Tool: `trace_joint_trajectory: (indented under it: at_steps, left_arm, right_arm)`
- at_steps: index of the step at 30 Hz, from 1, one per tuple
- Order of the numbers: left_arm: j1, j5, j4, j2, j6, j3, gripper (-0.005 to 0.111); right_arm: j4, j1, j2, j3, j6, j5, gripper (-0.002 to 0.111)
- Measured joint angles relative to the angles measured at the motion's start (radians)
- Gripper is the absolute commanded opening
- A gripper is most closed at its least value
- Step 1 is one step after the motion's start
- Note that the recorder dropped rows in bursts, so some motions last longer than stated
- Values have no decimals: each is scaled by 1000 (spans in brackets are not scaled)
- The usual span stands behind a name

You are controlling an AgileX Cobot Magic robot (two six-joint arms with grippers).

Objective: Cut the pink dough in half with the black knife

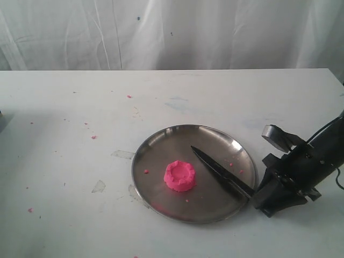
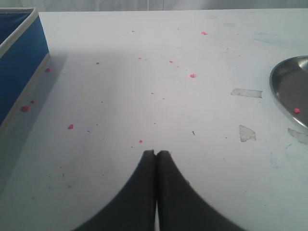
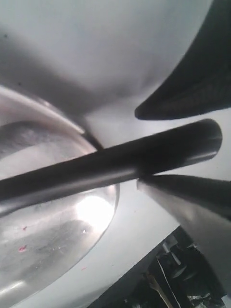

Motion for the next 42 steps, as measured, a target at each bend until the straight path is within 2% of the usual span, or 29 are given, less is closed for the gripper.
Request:
trace_joint_trajectory:
  at_steps: [9,18,31,42]
  left_arm:
    - [0,0,0,0,0,0,0]
    - [0,0,0,0,0,0,0]
    - [0,0,0,0,0,0,0]
    - [0,0,0,0,0,0,0]
  right_arm:
    - [7,-2,0,0,-69,0,0]
    - [7,9,-11,1,-92,-21,0]
    - [34,20,-149,37,-96,-72,0]
    - [123,98,-266,91,-127,-150,0]
